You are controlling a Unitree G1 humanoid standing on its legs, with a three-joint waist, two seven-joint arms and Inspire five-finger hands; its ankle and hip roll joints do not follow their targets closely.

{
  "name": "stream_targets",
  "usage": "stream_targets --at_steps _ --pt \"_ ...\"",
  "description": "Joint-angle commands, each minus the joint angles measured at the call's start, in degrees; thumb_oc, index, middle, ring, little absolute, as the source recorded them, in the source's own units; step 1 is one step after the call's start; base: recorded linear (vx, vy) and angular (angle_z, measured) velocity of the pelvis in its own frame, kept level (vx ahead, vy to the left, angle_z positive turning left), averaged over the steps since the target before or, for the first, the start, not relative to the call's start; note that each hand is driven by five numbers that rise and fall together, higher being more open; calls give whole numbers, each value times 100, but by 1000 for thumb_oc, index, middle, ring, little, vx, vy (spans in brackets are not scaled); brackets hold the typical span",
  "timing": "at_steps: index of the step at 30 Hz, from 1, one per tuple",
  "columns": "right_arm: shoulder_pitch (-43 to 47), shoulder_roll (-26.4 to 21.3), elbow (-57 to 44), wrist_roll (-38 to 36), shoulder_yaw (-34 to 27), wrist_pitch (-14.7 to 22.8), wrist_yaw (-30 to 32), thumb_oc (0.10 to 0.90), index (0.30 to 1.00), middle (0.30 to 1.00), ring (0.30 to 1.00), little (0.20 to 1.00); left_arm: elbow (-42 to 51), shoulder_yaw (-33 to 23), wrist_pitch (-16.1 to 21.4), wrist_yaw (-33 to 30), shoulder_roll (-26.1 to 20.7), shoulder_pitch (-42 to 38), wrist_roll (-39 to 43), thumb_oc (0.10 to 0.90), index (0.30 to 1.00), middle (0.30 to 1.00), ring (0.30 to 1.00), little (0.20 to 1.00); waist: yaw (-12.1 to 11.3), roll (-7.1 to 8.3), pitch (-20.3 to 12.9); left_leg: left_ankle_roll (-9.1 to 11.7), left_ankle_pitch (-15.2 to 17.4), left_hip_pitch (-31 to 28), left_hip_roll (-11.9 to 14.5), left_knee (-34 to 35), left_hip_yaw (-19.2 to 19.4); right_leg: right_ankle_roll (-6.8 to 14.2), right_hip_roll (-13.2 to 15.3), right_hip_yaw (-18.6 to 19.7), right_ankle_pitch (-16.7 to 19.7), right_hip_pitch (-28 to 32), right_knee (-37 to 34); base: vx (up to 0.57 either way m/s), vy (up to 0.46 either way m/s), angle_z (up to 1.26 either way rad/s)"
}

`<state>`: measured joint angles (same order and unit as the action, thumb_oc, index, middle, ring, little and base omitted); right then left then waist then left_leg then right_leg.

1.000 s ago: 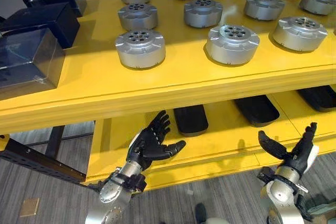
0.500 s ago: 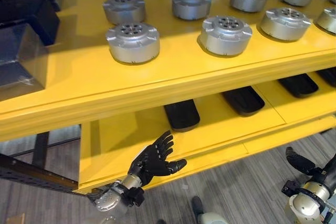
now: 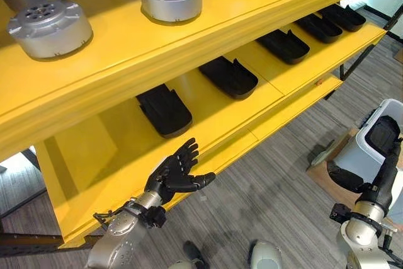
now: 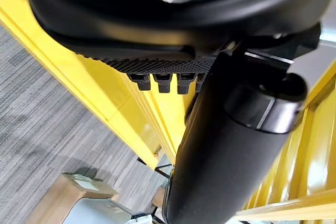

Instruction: Move parts from the plastic box to the shelf.

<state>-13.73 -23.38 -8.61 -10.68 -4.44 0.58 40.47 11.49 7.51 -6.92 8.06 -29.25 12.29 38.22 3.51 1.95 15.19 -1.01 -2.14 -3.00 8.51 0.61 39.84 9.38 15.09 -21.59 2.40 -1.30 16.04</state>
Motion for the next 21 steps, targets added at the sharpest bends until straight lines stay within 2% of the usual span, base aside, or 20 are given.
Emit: stream_targets --at_steps 1,4,6,7,21 --pt "745 -466 -206 279 -73 365 -241 900 1000 1000 1000 1000 722 -314 689 -95 137 160 444 900 1000 1000 1000 1000 -211 97 -394 179 -128 347 104 -83 -28 34 47 -438 130 978 -1139 -93 -232 -222" --pt "784 -678 -217 152 -17 320 -326 900 1000 1000 1000 1000 758 -413 778 -162 171 291 541 900 1000 1000 1000 1000 -309 132 -393 318 -278 549 353 -273 205 3 -211 -572 103 1294 -1795 -145 -283 -178" --pt "727 -782 -197 63 -14 310 -280 900 1000 1000 1000 1000 748 -475 815 -75 150 313 599 900 1000 1000 1000 1000 -259 155 -385 331 -307 538 355 -269 264 29 -309 -507 143 1321 -1986 -100 -275 -125" --pt "669 -849 -131 -16 -40 302 -179 900 1000 1000 1000 1000 710 -520 769 -66 143 299 618 900 1000 1000 1000 1000 -154 155 -365 373 -355 411 324 -196 298 29 -375 -426 180 1245 -2050 -51 -266 -64" --pt "167 -650 39 17 -397 360 267 900 1000 1000 1000 1000 678 -276 617 47 188 245 453 900 1000 1000 1000 1000 447 12 -464 556 -502 -158 330 178 286 -194 -666 -111 208 937 -2045 5 -153 -15"
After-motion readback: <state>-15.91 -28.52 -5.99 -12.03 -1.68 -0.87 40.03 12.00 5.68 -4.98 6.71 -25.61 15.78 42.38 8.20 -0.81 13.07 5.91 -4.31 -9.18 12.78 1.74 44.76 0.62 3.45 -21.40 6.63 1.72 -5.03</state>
